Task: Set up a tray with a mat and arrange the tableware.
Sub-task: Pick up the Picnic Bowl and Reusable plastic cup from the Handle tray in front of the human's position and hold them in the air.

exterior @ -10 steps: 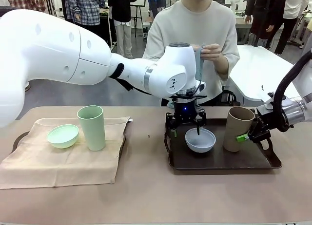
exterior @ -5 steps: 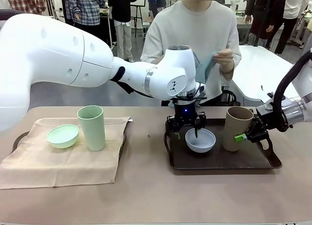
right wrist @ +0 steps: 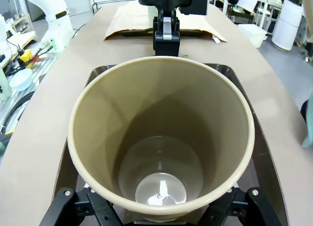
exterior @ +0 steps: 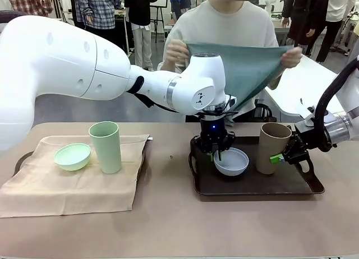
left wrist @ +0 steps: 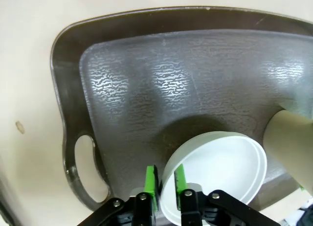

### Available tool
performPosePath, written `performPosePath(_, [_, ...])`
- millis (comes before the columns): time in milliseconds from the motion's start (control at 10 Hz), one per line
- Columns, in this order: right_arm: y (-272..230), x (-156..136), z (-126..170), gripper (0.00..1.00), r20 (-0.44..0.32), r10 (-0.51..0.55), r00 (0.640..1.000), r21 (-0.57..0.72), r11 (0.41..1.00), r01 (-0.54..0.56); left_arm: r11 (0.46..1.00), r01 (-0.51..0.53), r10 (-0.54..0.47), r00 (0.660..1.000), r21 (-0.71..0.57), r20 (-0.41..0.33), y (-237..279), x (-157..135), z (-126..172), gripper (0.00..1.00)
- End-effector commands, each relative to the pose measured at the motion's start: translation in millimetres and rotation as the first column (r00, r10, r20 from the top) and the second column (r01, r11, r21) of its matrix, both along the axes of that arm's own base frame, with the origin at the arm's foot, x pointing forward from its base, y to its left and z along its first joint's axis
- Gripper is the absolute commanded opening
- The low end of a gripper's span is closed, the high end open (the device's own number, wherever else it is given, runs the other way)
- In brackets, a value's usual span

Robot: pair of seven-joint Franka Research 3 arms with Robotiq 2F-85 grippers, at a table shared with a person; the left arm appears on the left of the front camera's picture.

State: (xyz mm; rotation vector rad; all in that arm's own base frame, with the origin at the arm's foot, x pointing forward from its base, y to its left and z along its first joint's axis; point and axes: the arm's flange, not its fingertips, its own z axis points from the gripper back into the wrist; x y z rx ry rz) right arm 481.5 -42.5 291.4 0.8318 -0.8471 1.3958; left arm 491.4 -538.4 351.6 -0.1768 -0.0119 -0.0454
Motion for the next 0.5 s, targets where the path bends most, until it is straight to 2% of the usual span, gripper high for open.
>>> performPosePath(0, [2.1, -2.3, -7.3, 0.25, 0.032, -0.017, 0.999, 0.031, 0.999, 0.016, 1.000, 0.000, 0.000, 1.000, 0.008, -0.015, 0.0, 0.9, 4.2, 0.00])
performPosePath(100, [1.5, -3.0, -6.0, 0.00, 0.038, -0.021, 0.999, 0.032, 0.999, 0.020, 1.000, 0.000, 0.000, 1.000, 0.011, -0.015, 0.9, 0.5, 6.3, 0.00])
performPosePath(200, [-0.5, -4.8, -1.4, 0.25, 0.047, -0.024, 0.999, 0.036, 0.999, 0.023, 1.000, -0.001, 0.001, 1.000, 0.015, -0.015, 2.9, -1.6, 11.8, 0.00])
performPosePath(300, [-3.1, -8.2, 9.8, 0.00, 0.070, -0.035, 0.997, 0.034, 0.999, 0.033, 1.000, -0.010, 0.010, 1.000, 0.021, -0.011, 7.3, -4.4, 23.9, 0.00])
performPosePath(400, [-5.1, -12.7, 31.8, 0.00, 0.084, -0.040, 0.996, 0.036, 0.999, 0.037, 1.000, -0.001, 0.001, 1.000, 0.019, -0.009, 12.0, -12.4, 41.8, 0.00])
